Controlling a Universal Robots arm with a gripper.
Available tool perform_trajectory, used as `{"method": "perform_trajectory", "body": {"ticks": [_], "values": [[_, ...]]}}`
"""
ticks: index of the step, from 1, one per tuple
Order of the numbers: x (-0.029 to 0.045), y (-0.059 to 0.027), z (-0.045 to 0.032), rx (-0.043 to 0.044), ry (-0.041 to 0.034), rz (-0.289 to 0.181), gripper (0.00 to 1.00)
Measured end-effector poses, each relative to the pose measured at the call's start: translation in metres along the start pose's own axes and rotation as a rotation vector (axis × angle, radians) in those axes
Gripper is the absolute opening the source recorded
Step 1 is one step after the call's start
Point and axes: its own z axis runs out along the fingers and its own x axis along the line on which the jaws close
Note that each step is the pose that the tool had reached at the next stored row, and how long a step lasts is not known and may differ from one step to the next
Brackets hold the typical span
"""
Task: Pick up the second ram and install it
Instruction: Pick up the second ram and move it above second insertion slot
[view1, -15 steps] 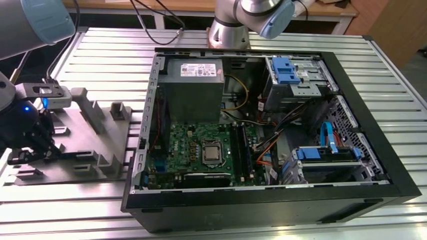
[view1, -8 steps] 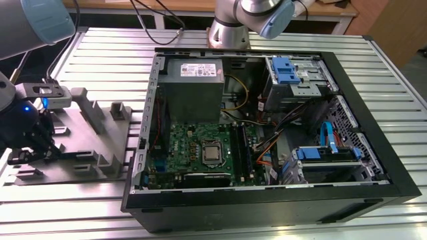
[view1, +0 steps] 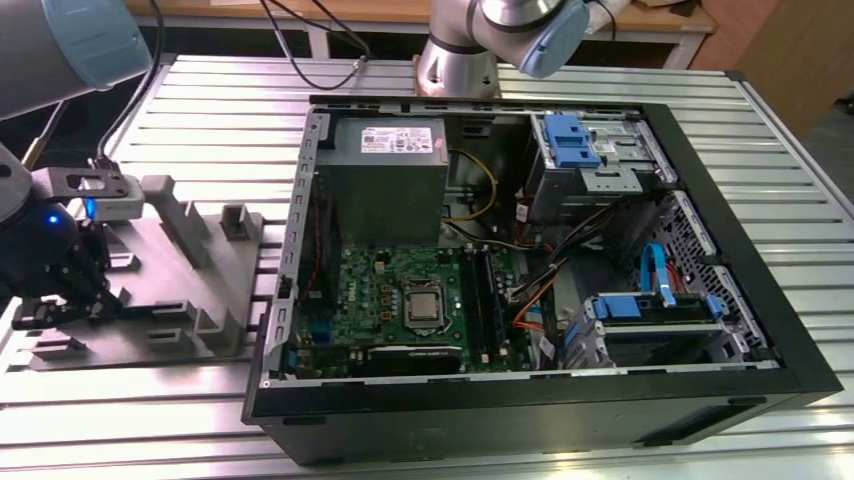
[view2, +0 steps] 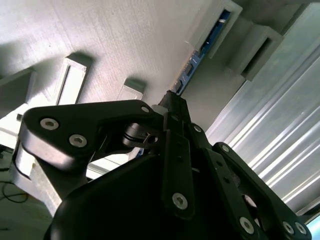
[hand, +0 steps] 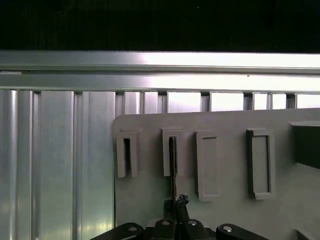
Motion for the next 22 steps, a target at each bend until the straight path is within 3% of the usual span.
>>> {"method": "perform_trajectory", "body": {"ticks": [5, 8, 22], "values": [[0.0, 0.0, 0.0001, 0.0001, 0.0001, 0.006, 0.12], [-0.0002, 0.0, -0.0024, 0.001, -0.0051, 0.006, 0.12], [0.0, -0.0001, -0.0041, 0.0001, -0.0053, 0.007, 0.12]]}}
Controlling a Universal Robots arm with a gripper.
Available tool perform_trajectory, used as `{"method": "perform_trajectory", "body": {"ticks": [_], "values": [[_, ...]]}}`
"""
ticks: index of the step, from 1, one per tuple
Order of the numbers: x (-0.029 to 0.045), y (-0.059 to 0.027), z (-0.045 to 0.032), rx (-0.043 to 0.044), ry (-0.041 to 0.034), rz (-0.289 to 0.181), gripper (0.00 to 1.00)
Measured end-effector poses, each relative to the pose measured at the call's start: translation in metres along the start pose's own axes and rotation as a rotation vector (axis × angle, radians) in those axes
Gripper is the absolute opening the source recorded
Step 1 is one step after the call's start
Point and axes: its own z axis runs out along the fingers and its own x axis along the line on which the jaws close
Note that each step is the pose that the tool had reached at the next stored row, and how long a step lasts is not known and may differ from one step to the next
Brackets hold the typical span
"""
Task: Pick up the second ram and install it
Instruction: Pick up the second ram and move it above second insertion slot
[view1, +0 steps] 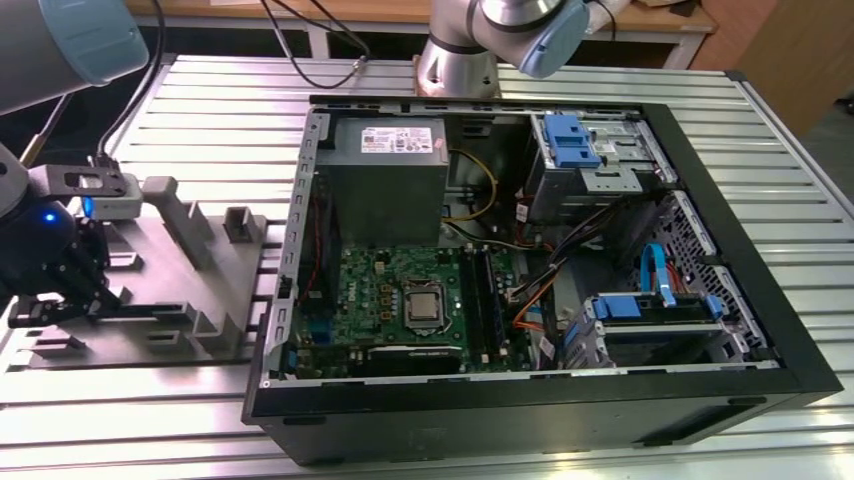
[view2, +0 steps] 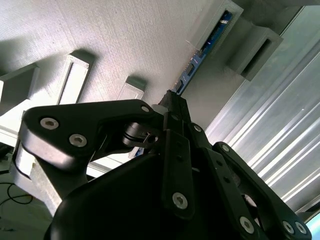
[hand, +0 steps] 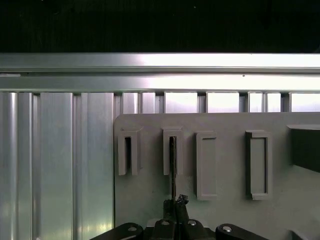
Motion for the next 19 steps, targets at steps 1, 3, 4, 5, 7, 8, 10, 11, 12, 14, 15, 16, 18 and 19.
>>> {"method": "perform_trajectory", "body": {"ticks": [1, 3, 4, 5, 7, 8, 10, 11, 12, 14, 15, 16, 18, 19], "values": [[0.0, 0.0, 0.0, 0.0001, 0.0, 0.0, 0.12], [0.0, 0.0, -0.0006, -0.0001, 0.0001, 0.0, 0.12], [0.0, 0.0, -0.0017, -0.0003, 0.0003, 0.0, 0.12], [0.0, -0.0001, -0.003, -0.0001, 0.0001, 0.0, 0.12], [0.0, -0.0002, -0.0062, 0.0, 0.0, 0.0, 0.12], [0.0, -0.0002, -0.0077, 0.0001, 0.0, 0.0, 0.12], [-0.0001, -0.0004, -0.0112, 0.0001, 0.0, 0.0, 0.12], [-0.0001, -0.0004, -0.0131, 0.0, 0.0, 0.0, 0.12], [-0.0001, -0.0005, -0.0151, 0.0001, 0.0, 0.0, 0.12], [-0.0001, -0.0006, -0.0195, 0.0, 0.0, 0.0, 0.12], [-0.0001, -0.0007, -0.0217, 0.0001, 0.0, 0.0, 0.12], [-0.0001, -0.0008, -0.0241, 0.0001, 0.0, 0.0, 0.12], [-0.0002, -0.0009, -0.0291, 0.0, 0.0001, 0.0, 0.12], [-0.0002, -0.001, -0.032, 0.0001, 0.0, 0.0, 0.12]]}}
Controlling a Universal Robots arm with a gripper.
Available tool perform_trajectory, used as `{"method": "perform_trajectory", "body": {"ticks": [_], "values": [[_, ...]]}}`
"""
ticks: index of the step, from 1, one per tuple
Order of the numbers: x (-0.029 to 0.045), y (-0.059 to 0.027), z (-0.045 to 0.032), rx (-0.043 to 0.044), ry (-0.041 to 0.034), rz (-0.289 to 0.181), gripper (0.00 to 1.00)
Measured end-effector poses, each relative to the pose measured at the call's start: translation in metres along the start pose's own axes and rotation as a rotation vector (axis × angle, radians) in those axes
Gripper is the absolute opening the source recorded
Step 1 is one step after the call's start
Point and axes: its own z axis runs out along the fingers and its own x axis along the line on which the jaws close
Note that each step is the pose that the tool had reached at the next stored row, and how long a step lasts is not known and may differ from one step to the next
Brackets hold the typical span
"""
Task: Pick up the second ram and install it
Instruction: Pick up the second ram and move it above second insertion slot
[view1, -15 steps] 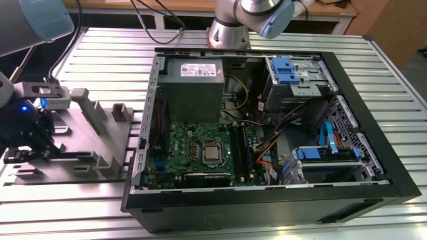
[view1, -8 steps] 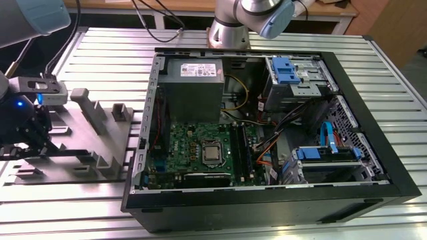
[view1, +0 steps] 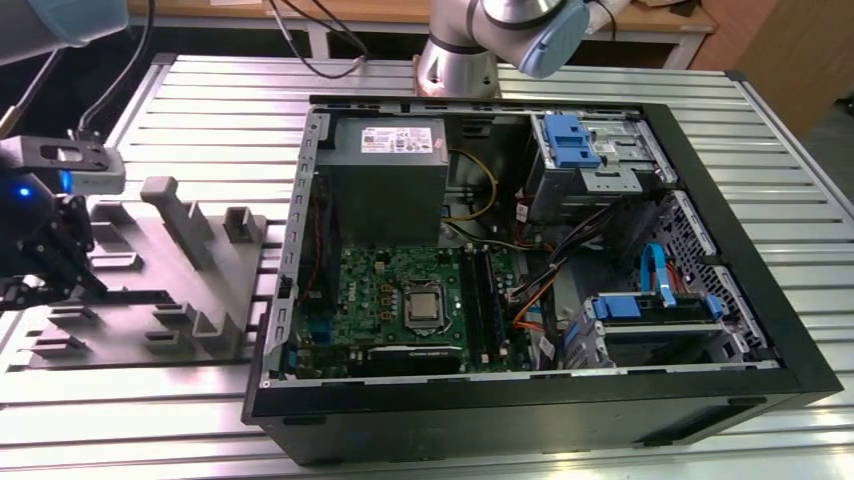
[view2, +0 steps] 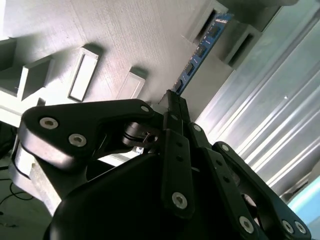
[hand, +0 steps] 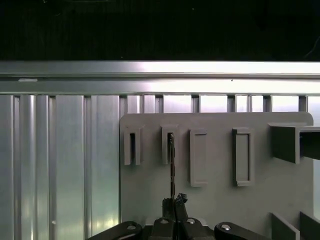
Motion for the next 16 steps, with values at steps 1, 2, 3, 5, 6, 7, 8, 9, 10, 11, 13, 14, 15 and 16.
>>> {"method": "perform_trajectory", "body": {"ticks": [1, 2, 3, 5, 6, 7, 8, 9, 10, 11, 13, 14, 15, 16], "values": [[0.0, -0.0001, -0.0036, 0.0, -0.0001, 0.0, 0.12], [-0.0001, -0.0002, -0.0072, 0.0, 0.0, 0.0, 0.12], [-0.0001, -0.0004, -0.011, 0.0, 0.0, 0.0, 0.12], [-0.0001, -0.0006, -0.0191, 0.0, -0.0001, 0.0, 0.12], [-0.0001, -0.0008, -0.0239, 0.0, 0.0, 0.0, 0.12], [-0.0002, -0.0009, -0.0285, -0.0001, 0.0001, 0.0, 0.12], [-0.0002, -0.0011, -0.0329, 0.0001, -0.0001, 0.0, 0.12], [-0.0002, -0.0012, -0.0373, 0.0, 0.0, 0.0, 0.12], [-0.0002, -0.0013, -0.0417, 0.0, 0.0, 0.0, 0.12], [-0.0003, -0.0014, -0.0459, 0.0001, -0.0001, 0.0, 0.12], [-0.0003, -0.0017, -0.0542, -0.0001, 0.0, 0.0, 0.12], [-0.0004, -0.0018, -0.0585, 0.0, 0.0, 0.0, 0.12], [-0.0004, -0.002, -0.0623, 0.0, 0.0, 0.0, 0.12], [-0.0004, -0.0021, -0.0658, -0.0001, 0.0, 0.0, 0.12]]}}
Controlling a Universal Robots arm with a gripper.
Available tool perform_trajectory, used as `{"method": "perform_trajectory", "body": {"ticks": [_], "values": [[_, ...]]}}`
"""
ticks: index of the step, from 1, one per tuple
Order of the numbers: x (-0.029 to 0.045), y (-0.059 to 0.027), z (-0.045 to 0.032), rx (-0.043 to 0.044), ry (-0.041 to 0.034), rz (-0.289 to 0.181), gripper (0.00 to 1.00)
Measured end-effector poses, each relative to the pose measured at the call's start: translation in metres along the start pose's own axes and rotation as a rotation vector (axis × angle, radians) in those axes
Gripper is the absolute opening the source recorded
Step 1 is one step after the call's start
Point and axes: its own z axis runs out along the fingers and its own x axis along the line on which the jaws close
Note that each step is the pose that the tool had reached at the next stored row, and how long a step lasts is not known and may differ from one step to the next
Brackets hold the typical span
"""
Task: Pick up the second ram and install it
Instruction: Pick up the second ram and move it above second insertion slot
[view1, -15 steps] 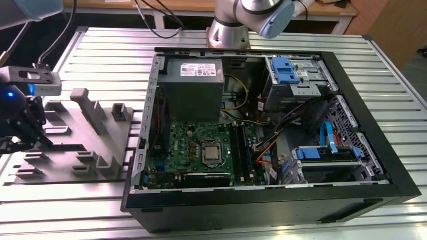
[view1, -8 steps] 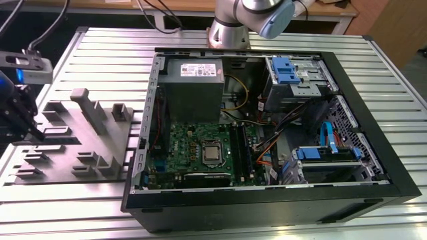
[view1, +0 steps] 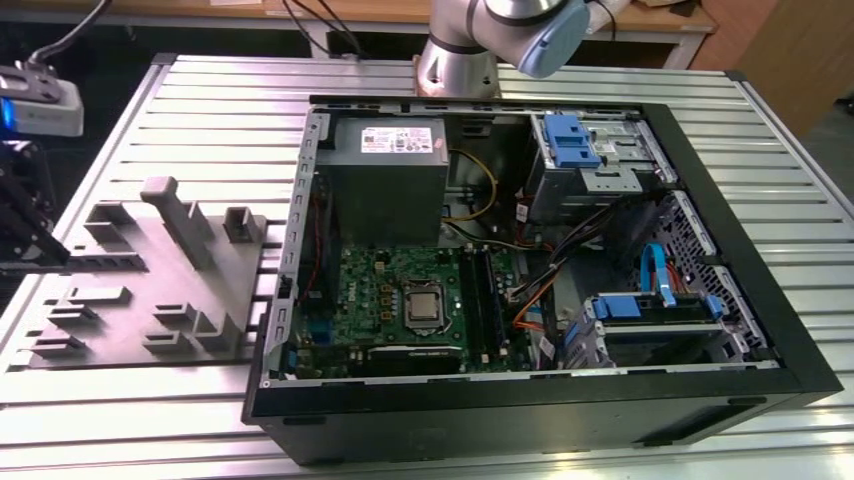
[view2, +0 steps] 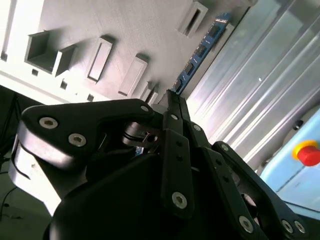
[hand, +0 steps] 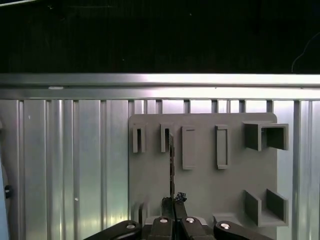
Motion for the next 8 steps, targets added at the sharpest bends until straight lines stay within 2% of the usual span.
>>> {"method": "perform_trajectory", "body": {"ticks": [3, 8], "values": [[-0.0001, -0.0002, -0.008, 0.0, 0.0, 0.0, 0.12], [-0.0001, -0.0005, -0.0171, 0.0, 0.0, 0.0, 0.12]]}}
